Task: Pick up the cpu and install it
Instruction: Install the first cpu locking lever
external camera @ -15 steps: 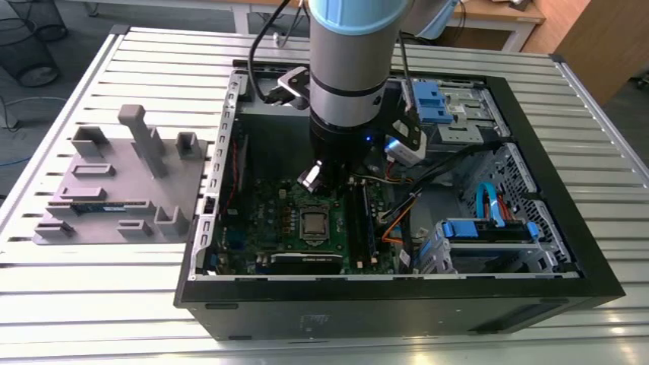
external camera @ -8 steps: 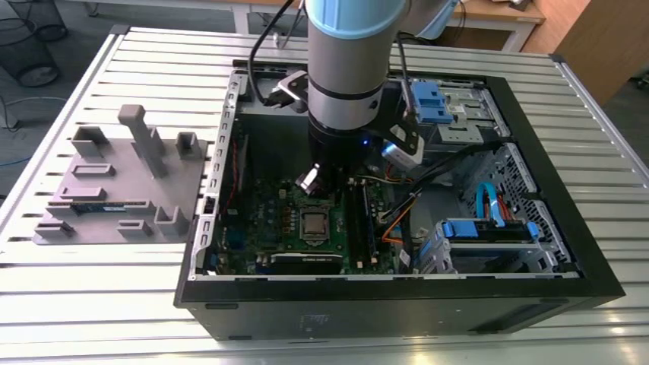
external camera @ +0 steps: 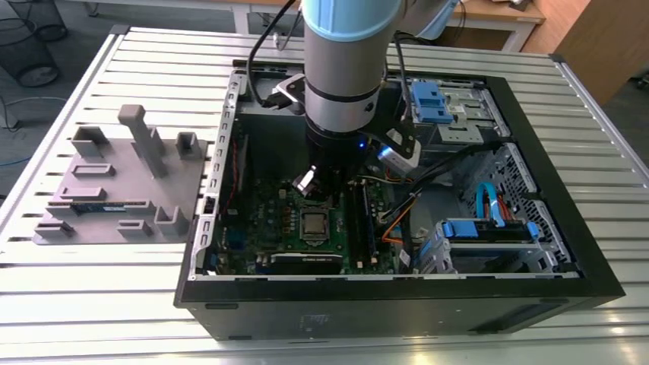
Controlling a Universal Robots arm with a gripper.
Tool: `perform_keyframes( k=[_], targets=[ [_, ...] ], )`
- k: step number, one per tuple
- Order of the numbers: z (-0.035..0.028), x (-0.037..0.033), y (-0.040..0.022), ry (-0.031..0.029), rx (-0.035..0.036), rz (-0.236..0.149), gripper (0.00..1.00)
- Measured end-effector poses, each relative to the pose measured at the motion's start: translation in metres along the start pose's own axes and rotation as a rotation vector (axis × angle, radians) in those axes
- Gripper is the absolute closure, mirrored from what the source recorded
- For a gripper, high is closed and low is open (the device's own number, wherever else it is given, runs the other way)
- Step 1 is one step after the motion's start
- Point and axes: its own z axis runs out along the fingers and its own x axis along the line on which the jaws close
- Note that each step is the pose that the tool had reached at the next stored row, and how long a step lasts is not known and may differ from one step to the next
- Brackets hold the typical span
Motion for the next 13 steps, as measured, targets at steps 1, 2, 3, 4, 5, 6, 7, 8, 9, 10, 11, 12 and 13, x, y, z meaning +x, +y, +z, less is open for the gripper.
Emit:
perform_keyframes(
  k=[1,2,3,4,5,6,7,8,9,10,11,12,13],
  targets=[
    [0.0000,0.0000,0.0000,0.0000,0.0000,0.000,0.89],
    [0.0000,0.0000,0.0000,0.0000,0.0000,0.000,0.89],
    [0.0000,0.0000,0.0000,0.0000,0.0000,0.000,0.89],
    [0.0000,0.0001,0.0000,0.0000,0.0000,0.000,0.89],
    [0.0001,0.0001,0.0000,0.0000,0.0000,0.000,0.89],
    [0.0003,0.0003,-0.0001,-0.0001,-0.0001,0.001,0.89],
    [0.0004,0.0007,-0.0004,0.0002,0.0000,0.002,0.89],
    [0.0006,0.0010,-0.0006,0.0004,0.0003,0.004,0.89],
    [0.0008,0.0012,-0.0010,0.0005,0.0005,0.006,0.89],
    [0.0010,0.0017,-0.0015,0.0008,0.0008,0.008,0.89],
    [0.0012,0.0022,-0.0022,0.0010,0.0010,0.011,0.89],
    [0.0014,0.0030,-0.0031,0.0012,0.0011,0.013,0.89],
    [0.0016,0.0039,-0.0040,0.0014,0.0012,0.015,0.89]
  ],
)
